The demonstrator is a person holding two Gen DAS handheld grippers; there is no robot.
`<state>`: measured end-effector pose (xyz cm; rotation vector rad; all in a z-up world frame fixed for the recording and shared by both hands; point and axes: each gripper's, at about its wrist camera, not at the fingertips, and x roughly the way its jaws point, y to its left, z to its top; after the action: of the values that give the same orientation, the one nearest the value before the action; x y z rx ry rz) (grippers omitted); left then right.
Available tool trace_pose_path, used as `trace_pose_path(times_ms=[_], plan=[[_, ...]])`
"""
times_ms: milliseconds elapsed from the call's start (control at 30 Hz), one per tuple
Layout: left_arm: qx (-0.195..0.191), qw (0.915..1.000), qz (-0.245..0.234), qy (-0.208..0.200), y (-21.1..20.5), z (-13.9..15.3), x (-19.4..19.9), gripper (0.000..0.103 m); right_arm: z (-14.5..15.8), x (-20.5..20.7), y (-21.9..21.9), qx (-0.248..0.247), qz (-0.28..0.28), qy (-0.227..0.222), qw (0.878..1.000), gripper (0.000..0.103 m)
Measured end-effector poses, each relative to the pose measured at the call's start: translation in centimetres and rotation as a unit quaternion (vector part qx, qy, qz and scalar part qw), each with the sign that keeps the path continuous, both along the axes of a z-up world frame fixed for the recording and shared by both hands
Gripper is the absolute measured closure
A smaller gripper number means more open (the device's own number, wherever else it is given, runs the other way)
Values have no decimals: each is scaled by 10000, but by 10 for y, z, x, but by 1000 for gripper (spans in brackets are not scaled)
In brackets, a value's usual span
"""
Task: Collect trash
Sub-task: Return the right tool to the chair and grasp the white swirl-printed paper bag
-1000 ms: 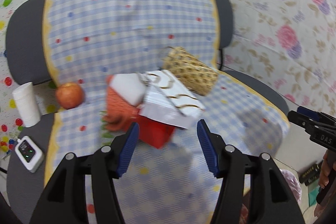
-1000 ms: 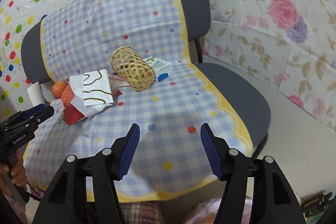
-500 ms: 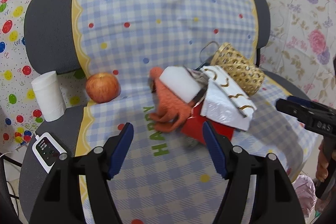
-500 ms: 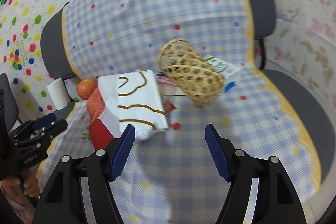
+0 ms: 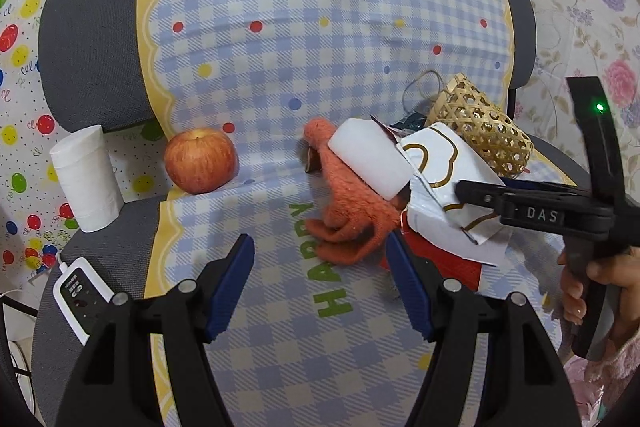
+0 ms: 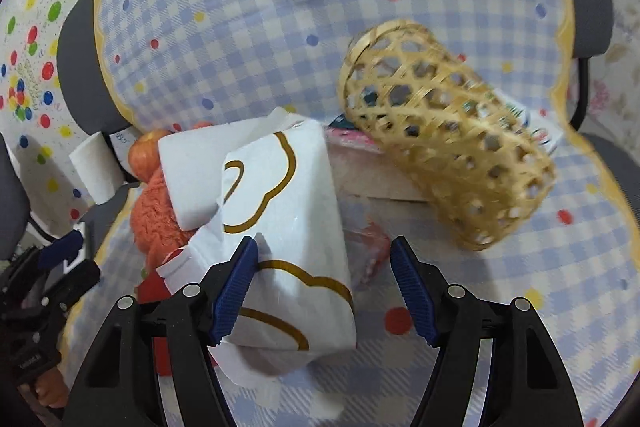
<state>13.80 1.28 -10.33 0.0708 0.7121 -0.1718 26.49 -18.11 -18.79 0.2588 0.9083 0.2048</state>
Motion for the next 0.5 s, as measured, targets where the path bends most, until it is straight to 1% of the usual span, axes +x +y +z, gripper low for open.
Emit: trace_pose_path(times_ms=[67, 100, 133, 167, 233, 267, 300, 367, 433, 467, 500], plan=[[-16, 10000, -19, 16, 0, -1, -1, 37, 4, -5, 2, -3, -47, -77, 10000, 34], [-16, 10000, -45, 15, -1, -1, -2, 37, 9, -10, 5, -94, -11, -190, 9998, 37], [-4, 10000, -59, 10, -1, -1, -3, 37, 13, -14, 7, -165, 8, -261, 9995, 41], [12, 10000, -80, 5, -2, -1, -4, 37, 17, -18, 9, -251, 5, -330, 9991, 51], [35, 9999, -108, 4, -5, -2, -6, 37, 23, -26, 9, -257, 18, -422, 9988, 58], [33, 9999, -123, 2, -6, -2, -8, 37, 27, -30, 8, -258, 16, -474, 9985, 68], [23, 9999, -150, -2, -8, -1, -10, 37, 31, -32, 9, -275, 20, -511, 9983, 70], [28, 9998, -177, -23, -11, 1, -14, 37, 36, -36, 10, -364, 44, -516, 9980, 69], [38, 9997, -218, -49, -14, 3, -19, 37, 35, -38, 8, -602, -29, -424, 9973, 58], [50, 9997, -233, -71, -15, 4, -22, 37, 35, -42, 7, -751, -120, -454, 9961, 49], [61, 9996, -247, -86, -16, 5, -24, 37, 36, -47, 5, -840, -174, -475, 9952, 46]])
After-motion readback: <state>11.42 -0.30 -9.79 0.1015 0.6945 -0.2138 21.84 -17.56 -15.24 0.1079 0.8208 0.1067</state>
